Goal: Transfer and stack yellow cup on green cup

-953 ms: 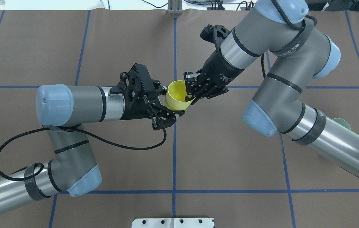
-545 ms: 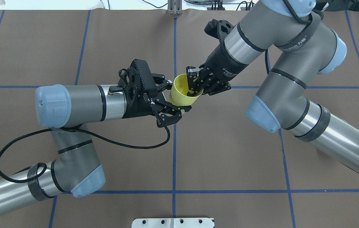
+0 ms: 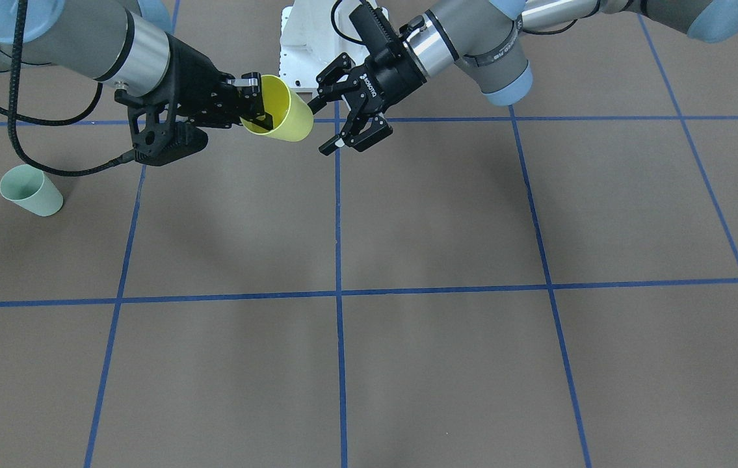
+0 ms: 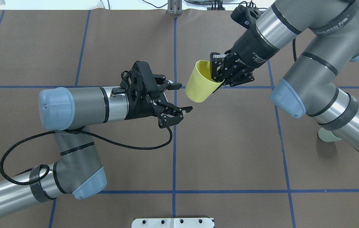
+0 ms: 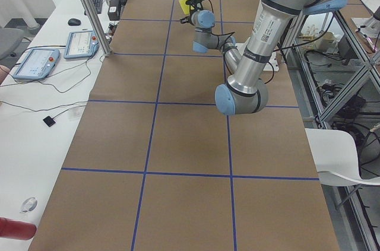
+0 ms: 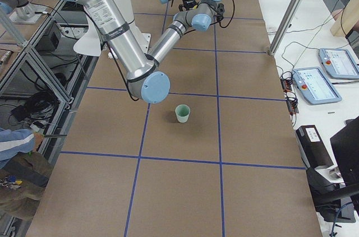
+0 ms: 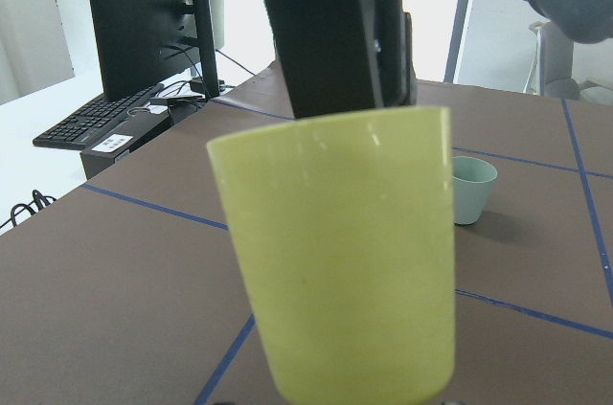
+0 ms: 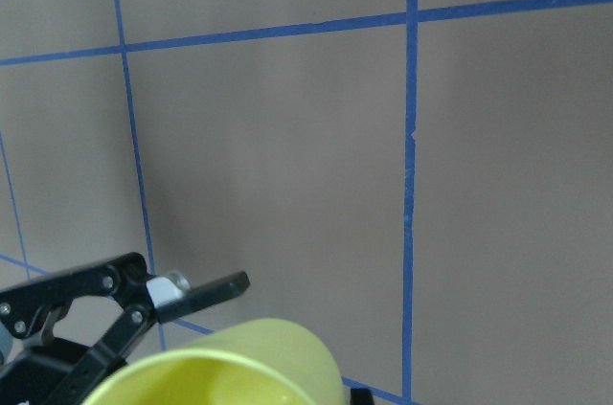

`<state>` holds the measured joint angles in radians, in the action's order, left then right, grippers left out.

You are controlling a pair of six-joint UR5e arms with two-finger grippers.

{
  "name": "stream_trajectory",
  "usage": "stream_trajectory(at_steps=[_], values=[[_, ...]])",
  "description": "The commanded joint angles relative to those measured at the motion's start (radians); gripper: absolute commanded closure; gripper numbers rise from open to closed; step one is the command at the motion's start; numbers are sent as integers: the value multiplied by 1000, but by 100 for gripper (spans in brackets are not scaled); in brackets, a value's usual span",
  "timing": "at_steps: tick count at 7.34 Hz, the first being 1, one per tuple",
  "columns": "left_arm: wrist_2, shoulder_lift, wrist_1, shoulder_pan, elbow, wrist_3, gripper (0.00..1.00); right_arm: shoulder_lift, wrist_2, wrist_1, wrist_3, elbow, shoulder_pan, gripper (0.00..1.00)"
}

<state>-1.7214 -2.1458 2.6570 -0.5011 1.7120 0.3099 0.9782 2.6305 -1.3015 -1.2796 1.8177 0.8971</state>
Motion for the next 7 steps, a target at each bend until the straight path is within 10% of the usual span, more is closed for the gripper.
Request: stream_trajectory(at_steps=[1, 4, 7], values=[[6, 0, -5, 1, -2, 2, 17, 42, 8, -5, -16, 37, 75, 100], [134, 20, -12, 18, -5, 34, 4, 207, -13, -5, -11, 124, 259, 100], [141, 41, -16, 0, -40, 29, 5, 403, -223, -5, 11, 204, 279, 100]])
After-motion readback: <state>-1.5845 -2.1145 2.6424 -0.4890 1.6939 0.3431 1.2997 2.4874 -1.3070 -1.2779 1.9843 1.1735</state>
